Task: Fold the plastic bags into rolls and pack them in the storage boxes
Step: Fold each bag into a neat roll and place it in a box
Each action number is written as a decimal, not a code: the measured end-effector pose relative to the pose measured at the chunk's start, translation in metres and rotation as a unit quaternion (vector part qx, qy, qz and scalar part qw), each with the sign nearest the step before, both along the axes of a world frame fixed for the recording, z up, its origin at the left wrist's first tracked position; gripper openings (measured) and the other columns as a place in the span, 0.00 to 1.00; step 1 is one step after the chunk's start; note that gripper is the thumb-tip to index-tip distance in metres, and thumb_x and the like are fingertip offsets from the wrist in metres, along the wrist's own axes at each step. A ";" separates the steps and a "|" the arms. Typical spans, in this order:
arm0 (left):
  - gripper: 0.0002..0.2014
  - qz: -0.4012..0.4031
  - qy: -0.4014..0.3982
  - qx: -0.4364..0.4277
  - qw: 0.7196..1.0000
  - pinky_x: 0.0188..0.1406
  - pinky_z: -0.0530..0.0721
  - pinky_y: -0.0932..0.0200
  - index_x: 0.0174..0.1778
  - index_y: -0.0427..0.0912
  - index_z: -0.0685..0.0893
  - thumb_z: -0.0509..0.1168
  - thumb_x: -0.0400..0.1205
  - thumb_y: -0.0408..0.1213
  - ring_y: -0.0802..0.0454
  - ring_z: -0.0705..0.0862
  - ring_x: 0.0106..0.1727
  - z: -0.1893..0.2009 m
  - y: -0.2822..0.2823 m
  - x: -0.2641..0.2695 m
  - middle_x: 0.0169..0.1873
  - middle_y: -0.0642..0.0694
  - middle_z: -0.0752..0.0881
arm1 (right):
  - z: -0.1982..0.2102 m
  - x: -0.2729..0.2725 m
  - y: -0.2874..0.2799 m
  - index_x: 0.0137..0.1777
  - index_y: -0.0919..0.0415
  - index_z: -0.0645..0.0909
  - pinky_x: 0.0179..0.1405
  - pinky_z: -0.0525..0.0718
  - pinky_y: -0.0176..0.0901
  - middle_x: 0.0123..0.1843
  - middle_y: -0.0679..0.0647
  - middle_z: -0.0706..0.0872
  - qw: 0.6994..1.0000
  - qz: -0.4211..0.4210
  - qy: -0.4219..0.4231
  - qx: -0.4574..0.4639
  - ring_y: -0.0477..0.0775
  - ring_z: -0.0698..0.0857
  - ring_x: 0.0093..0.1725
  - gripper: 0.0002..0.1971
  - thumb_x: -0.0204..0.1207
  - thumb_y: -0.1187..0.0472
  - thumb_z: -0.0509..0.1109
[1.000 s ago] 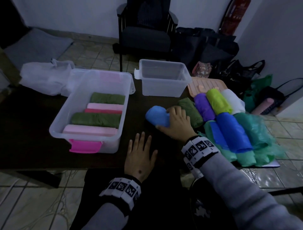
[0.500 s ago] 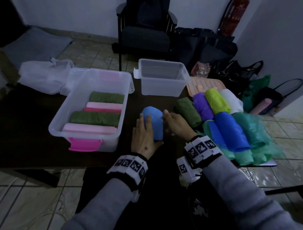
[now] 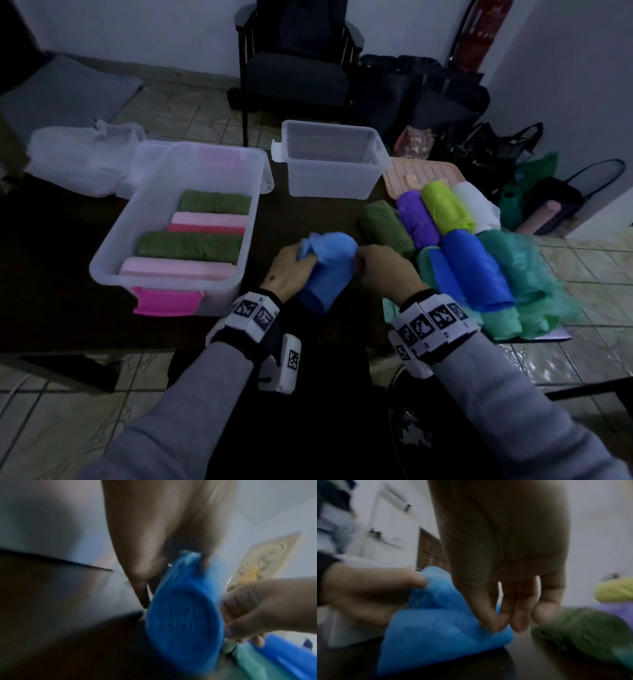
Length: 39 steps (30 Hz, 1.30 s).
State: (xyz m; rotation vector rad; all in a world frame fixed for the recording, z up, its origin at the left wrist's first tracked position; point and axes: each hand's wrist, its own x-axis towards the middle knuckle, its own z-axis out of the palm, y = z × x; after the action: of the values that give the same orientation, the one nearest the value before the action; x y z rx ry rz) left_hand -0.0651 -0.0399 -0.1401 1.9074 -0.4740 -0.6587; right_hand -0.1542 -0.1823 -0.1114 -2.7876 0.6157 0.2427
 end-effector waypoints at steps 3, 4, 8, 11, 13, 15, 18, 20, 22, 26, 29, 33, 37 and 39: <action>0.16 0.134 -0.024 0.010 0.991 0.58 0.77 0.49 0.60 0.34 0.81 0.55 0.86 0.40 0.36 0.81 0.60 0.003 -0.004 0.009 0.59 0.33 0.83 | 0.009 0.003 0.007 0.57 0.56 0.78 0.54 0.73 0.48 0.61 0.54 0.78 0.985 0.143 -0.041 -0.091 0.57 0.76 0.63 0.14 0.72 0.68 0.65; 0.19 0.168 -0.006 0.003 0.986 0.60 0.76 0.50 0.62 0.32 0.80 0.54 0.86 0.43 0.35 0.80 0.62 0.003 -0.006 0.012 0.62 0.32 0.81 | 0.009 0.004 0.009 0.62 0.55 0.76 0.54 0.71 0.47 0.65 0.52 0.76 0.975 0.194 -0.029 -0.101 0.56 0.74 0.65 0.19 0.71 0.68 0.66; 0.26 0.224 0.092 -0.007 0.970 0.65 0.78 0.44 0.66 0.29 0.77 0.61 0.83 0.50 0.36 0.79 0.64 -0.007 -0.010 0.018 0.65 0.34 0.80 | 0.005 0.005 0.017 0.74 0.46 0.69 0.55 0.66 0.46 0.70 0.48 0.72 0.951 0.265 0.045 -0.151 0.55 0.69 0.69 0.29 0.73 0.64 0.66; 0.16 0.216 0.056 -0.011 0.975 0.62 0.81 0.46 0.58 0.26 0.82 0.67 0.80 0.35 0.36 0.82 0.62 -0.008 -0.011 0.020 0.59 0.32 0.84 | 0.000 0.002 0.024 0.71 0.48 0.71 0.58 0.65 0.48 0.66 0.52 0.71 0.939 0.279 0.059 -0.191 0.58 0.68 0.68 0.27 0.71 0.60 0.68; 0.16 0.203 0.013 0.007 0.979 0.64 0.79 0.47 0.61 0.26 0.81 0.66 0.80 0.32 0.36 0.81 0.63 -0.004 -0.016 0.021 0.61 0.32 0.83 | -0.004 -0.001 0.025 0.70 0.51 0.72 0.63 0.66 0.49 0.65 0.54 0.74 0.946 0.283 0.060 -0.145 0.57 0.71 0.68 0.27 0.69 0.60 0.70; 0.18 0.188 -0.004 0.004 0.982 0.65 0.79 0.47 0.63 0.28 0.81 0.67 0.79 0.31 0.37 0.81 0.64 0.004 -0.022 0.021 0.62 0.33 0.83 | -0.006 -0.005 0.025 0.70 0.52 0.72 0.64 0.70 0.50 0.64 0.55 0.77 0.958 0.268 0.074 -0.068 0.59 0.74 0.66 0.29 0.68 0.60 0.72; 0.17 0.160 -0.014 -0.012 0.987 0.64 0.80 0.48 0.61 0.32 0.83 0.69 0.77 0.30 0.39 0.82 0.63 0.013 -0.032 0.022 0.61 0.35 0.84 | -0.009 -0.011 0.025 0.71 0.50 0.71 0.62 0.76 0.52 0.63 0.56 0.76 0.965 0.246 0.092 -0.012 0.60 0.76 0.65 0.31 0.66 0.56 0.74; 0.20 0.132 -0.042 0.016 0.990 0.66 0.78 0.52 0.65 0.33 0.79 0.69 0.77 0.31 0.40 0.80 0.66 0.018 -0.037 0.022 0.65 0.36 0.81 | -0.012 -0.014 0.026 0.71 0.50 0.71 0.62 0.77 0.53 0.62 0.57 0.76 0.968 0.234 0.091 0.000 0.61 0.76 0.64 0.32 0.66 0.53 0.75; 0.27 0.126 -0.126 0.069 0.982 0.69 0.71 0.53 0.73 0.33 0.69 0.68 0.78 0.33 0.40 0.73 0.72 0.024 -0.040 0.021 0.71 0.36 0.74 | -0.015 -0.014 0.026 0.73 0.50 0.71 0.62 0.77 0.53 0.63 0.57 0.76 0.969 0.230 0.088 0.004 0.61 0.76 0.65 0.33 0.67 0.52 0.75; 0.25 0.004 -0.260 0.124 0.957 0.73 0.66 0.53 0.76 0.40 0.66 0.62 0.82 0.31 0.44 0.68 0.75 0.024 -0.041 0.015 0.75 0.42 0.68 | -0.015 -0.013 0.024 0.74 0.53 0.70 0.62 0.75 0.53 0.65 0.57 0.76 0.968 0.233 0.090 -0.008 0.60 0.74 0.66 0.33 0.69 0.53 0.74; 0.27 -0.217 -0.181 0.272 0.920 0.78 0.58 0.52 0.81 0.43 0.60 0.58 0.86 0.39 0.45 0.60 0.81 0.008 -0.040 0.016 0.81 0.42 0.60 | -0.017 -0.014 0.026 0.73 0.54 0.69 0.63 0.73 0.53 0.67 0.57 0.74 0.968 0.232 0.089 -0.016 0.60 0.73 0.67 0.32 0.70 0.53 0.73; 0.30 -0.306 -0.180 0.354 0.865 0.81 0.44 0.45 0.83 0.49 0.48 0.53 0.87 0.47 0.43 0.40 0.83 -0.008 -0.033 0.017 0.83 0.41 0.39 | -0.020 -0.015 0.029 0.72 0.53 0.68 0.62 0.73 0.53 0.72 0.53 0.72 0.967 0.240 0.086 -0.019 0.58 0.73 0.67 0.31 0.68 0.56 0.73; 0.30 -0.323 -0.185 0.337 0.865 0.81 0.42 0.45 0.83 0.50 0.46 0.52 0.88 0.46 0.44 0.37 0.83 -0.008 -0.029 0.019 0.83 0.42 0.38 | -0.017 -0.015 0.032 0.73 0.53 0.69 0.61 0.75 0.50 0.69 0.56 0.76 0.966 0.245 0.085 0.018 0.58 0.77 0.66 0.31 0.69 0.60 0.73; 0.29 -0.330 -0.182 0.335 0.864 0.80 0.41 0.46 0.83 0.50 0.47 0.52 0.88 0.45 0.45 0.37 0.83 -0.005 -0.029 0.020 0.83 0.43 0.38 | -0.013 -0.015 0.033 0.74 0.52 0.69 0.61 0.74 0.47 0.69 0.55 0.77 0.965 0.249 0.074 0.039 0.57 0.77 0.66 0.31 0.70 0.60 0.73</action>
State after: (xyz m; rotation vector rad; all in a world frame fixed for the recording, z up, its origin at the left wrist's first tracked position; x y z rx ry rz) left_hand -0.0450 -0.0685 -0.1454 2.5583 -1.3171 -0.9940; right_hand -0.1689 -0.1494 -0.1245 -2.8153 -0.0801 0.5636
